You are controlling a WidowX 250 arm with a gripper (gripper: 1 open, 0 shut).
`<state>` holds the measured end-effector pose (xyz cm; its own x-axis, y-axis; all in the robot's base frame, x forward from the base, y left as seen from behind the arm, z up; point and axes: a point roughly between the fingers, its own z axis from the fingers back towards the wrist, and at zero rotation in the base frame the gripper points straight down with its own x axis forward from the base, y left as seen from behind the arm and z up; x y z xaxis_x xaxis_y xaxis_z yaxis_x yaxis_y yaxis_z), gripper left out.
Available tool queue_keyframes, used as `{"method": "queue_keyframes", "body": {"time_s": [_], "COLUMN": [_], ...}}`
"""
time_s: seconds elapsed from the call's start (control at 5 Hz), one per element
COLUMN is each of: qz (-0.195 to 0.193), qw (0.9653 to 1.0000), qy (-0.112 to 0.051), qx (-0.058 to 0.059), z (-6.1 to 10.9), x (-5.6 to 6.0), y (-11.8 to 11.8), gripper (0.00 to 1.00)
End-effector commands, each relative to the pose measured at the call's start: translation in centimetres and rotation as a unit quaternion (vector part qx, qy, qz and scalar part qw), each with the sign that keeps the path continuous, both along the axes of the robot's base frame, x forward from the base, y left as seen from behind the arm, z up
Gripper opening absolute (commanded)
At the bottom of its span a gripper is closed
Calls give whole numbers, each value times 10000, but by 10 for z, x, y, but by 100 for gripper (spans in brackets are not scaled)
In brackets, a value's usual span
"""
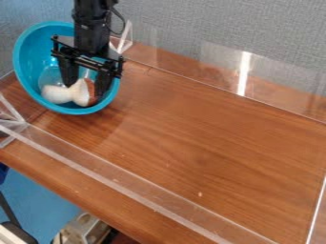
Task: Remove the mushroom from inside the blue bowl and put it on the table
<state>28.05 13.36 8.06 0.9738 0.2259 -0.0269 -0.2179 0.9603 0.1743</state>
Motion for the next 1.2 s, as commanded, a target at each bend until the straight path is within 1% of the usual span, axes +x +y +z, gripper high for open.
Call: {"method": "queue_keyframes", "body": {"time_s": [0.0,0.2,1.0], "qz": [-45,-32,-6], "qw": [9994,9994,9988], "qy": [-324,-320,-458], "qx": [137,135,183], "z": [22,21,37], "x": [4,3,2], "y": [-1,0,0], "gripper": [0,0,0]}}
